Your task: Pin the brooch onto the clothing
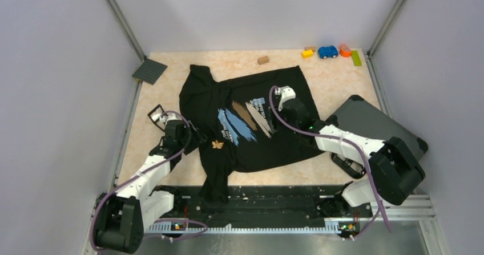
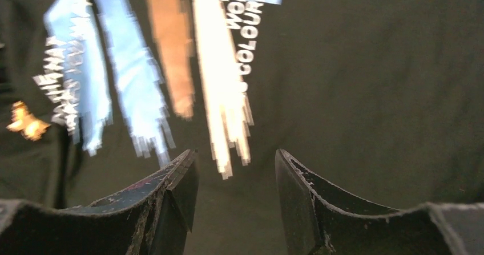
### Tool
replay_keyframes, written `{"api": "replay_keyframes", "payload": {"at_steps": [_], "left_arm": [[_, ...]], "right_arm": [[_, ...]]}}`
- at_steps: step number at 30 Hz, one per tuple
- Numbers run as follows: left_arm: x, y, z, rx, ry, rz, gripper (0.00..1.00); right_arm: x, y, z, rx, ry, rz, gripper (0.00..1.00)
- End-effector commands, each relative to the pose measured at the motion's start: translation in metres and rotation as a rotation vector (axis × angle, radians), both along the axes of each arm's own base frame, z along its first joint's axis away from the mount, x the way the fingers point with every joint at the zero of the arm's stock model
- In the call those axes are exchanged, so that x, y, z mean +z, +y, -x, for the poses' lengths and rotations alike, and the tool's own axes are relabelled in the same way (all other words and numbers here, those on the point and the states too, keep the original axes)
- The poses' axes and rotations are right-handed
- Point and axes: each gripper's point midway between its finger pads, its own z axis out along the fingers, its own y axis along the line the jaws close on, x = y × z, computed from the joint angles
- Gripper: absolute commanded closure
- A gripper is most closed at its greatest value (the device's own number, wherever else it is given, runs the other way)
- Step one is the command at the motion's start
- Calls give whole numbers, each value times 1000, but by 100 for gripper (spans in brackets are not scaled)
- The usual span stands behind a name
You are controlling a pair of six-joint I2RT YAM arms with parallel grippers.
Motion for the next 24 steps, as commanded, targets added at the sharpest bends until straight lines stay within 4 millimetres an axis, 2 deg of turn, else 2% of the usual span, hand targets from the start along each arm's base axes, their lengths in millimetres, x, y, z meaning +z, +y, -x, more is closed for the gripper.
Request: {"api": "replay_keyframes", "payload": {"at_steps": [1, 3, 8, 14, 17, 20, 24], "left_arm": [[5, -1, -19, 21, -64, 20, 39], [4, -2, -24, 22, -61, 19, 39], [4, -4, -37, 10, -66, 7, 39], [-3, -8, -45, -18, -34, -4, 45], [-8, -9, -47, -18, -20, -2, 54], [-11, -7, -48, -8, -10, -8, 72], [-9, -6, -48, 3, -11, -10, 86]], "right_arm": [[-3, -34, -36, -135, 19, 21, 47], [-8, -49, -51, -184, 22, 50, 45], [-38, -90, -83, -282, 103, 156, 45], [-57, -132, -111, -374, 147, 217, 45], [-57, -154, -120, -415, 148, 244, 45], [-60, -172, -127, -438, 167, 238, 44], [-66, -184, -135, -417, 200, 223, 44]]}}
